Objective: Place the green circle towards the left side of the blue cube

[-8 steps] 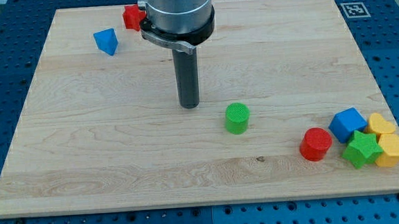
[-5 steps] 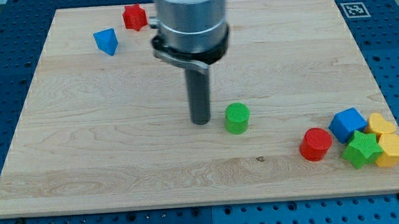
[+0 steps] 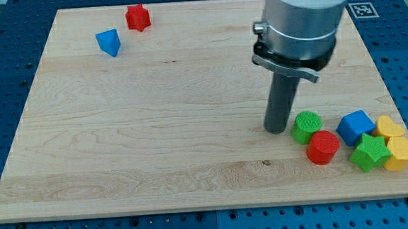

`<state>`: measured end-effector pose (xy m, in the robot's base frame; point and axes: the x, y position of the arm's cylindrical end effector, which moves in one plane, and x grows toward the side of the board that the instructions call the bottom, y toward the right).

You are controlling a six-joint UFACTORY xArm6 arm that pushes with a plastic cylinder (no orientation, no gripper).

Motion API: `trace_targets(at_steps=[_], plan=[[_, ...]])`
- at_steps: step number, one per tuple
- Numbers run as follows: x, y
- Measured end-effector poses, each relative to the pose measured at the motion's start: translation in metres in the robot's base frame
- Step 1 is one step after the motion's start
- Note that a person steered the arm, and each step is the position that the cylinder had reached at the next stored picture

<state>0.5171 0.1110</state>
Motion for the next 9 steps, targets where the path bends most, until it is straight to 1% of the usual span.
trace_targets(at_steps=[1,2,3,4,5,6,9], plan=[[0.001,0.036],[0.001,0.057],[0.001,0.042],[0.009,0.007],[0.031,-0.003],[0.048,0.003],[0.059,0.022]])
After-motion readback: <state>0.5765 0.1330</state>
